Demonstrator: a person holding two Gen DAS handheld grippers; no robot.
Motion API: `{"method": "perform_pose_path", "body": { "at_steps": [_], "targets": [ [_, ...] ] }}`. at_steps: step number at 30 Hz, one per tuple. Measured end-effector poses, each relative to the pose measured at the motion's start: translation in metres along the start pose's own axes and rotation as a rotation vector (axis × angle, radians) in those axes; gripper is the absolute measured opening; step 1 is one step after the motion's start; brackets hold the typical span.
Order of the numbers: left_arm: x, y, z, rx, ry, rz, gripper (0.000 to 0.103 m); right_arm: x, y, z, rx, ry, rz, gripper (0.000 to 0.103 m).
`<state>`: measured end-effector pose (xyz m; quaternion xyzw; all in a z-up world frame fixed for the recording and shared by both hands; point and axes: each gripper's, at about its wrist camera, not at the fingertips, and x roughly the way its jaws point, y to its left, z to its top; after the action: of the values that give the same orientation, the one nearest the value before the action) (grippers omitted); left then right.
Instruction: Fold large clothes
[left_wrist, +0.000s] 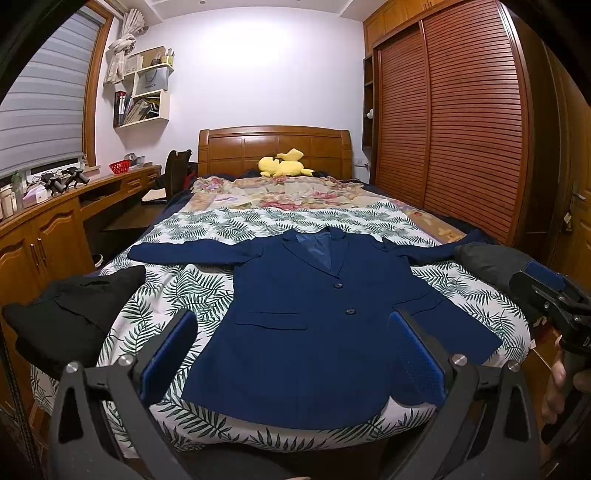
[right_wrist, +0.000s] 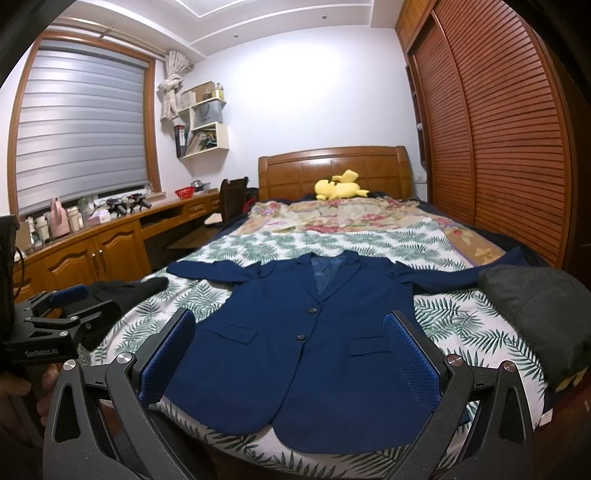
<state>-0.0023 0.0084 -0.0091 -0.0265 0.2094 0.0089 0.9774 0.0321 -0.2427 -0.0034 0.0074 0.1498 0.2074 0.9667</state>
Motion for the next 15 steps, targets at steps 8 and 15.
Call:
{"method": "perform_pose_path", "body": {
  "at_steps": [8,15],
  "targets": [
    [-0.0019,0.0005,0.0013,0.001,-0.002,-0.001,0.103,-0.0003,-0.0002,0.0004,0.000,0.001,0.001,0.103],
    [-0.0039,0.0025,0.0044,-0.004,-0.001,0.002,0.103,0.0005,-0.0001,0.0004,0.000,0.003,0.002,0.103]
  ]
}}
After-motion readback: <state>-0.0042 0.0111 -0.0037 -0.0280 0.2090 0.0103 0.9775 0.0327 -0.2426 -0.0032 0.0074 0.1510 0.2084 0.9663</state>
